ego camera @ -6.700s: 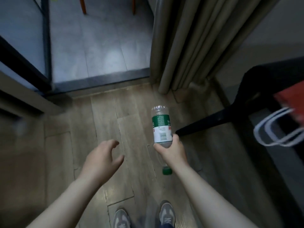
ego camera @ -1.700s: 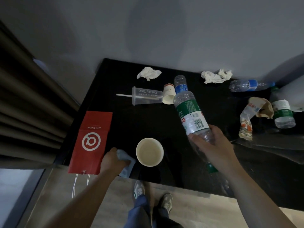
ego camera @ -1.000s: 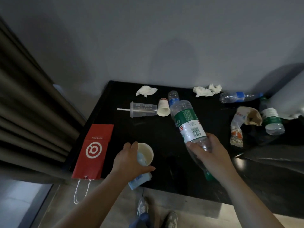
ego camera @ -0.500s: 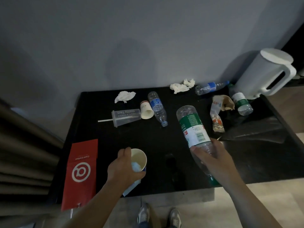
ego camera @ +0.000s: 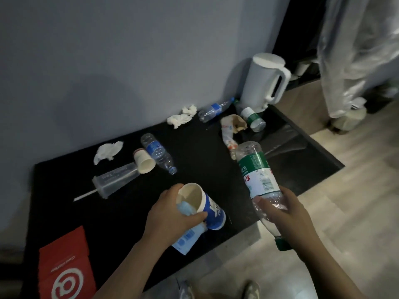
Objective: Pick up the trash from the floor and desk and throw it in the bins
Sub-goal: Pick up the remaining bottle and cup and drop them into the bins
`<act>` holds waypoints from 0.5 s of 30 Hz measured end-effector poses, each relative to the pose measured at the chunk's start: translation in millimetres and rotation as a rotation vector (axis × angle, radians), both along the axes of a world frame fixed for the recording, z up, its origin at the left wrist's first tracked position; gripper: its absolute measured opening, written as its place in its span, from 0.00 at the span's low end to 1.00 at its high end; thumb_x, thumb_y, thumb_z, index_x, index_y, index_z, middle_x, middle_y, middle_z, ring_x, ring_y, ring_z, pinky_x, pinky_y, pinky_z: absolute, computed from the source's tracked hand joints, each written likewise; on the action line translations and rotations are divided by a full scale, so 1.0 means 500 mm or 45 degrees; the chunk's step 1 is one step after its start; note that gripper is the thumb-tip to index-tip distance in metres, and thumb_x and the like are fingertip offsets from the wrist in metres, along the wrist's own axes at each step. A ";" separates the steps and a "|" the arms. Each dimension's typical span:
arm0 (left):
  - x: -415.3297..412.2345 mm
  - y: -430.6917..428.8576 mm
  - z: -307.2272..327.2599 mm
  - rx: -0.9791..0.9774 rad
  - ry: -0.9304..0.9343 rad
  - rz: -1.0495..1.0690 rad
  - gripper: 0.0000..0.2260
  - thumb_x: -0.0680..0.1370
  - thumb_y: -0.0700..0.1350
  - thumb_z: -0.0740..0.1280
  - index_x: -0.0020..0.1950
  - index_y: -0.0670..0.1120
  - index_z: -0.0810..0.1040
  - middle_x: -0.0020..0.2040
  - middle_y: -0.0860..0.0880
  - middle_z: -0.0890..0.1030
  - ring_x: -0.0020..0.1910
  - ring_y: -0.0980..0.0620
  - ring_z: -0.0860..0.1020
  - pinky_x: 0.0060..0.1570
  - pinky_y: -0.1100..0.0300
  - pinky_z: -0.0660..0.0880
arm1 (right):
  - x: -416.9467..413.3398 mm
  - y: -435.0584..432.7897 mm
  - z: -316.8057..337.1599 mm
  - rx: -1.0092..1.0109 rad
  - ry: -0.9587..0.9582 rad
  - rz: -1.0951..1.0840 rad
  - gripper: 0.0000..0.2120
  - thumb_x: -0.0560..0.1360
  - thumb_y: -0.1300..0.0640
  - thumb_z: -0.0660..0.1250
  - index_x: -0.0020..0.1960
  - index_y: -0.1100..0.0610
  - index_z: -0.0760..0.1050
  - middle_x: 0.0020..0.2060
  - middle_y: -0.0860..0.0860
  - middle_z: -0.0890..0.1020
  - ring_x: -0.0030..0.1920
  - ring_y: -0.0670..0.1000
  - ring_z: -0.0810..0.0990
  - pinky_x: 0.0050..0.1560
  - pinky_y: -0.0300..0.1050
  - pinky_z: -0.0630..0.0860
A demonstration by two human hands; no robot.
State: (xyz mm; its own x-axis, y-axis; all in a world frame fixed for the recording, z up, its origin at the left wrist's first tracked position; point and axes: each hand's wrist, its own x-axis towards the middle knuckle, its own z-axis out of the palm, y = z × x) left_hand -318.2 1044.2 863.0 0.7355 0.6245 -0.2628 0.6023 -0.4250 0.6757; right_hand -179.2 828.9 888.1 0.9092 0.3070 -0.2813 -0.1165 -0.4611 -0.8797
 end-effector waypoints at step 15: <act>0.481 -0.498 0.133 0.015 -0.348 -0.515 0.39 0.59 0.64 0.76 0.67 0.59 0.67 0.60 0.57 0.74 0.54 0.58 0.75 0.45 0.66 0.71 | 0.232 -0.589 0.097 0.075 -0.205 -0.618 0.23 0.70 0.47 0.73 0.62 0.47 0.71 0.46 0.45 0.81 0.41 0.49 0.82 0.31 0.39 0.72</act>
State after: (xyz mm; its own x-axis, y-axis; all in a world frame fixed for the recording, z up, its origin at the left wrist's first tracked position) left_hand -77.7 795.3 929.7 0.9608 0.2764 -0.0207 0.1884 -0.5966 0.7801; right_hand -63.0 534.3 936.6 0.9813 -0.1498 -0.1207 -0.1654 -0.3365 -0.9271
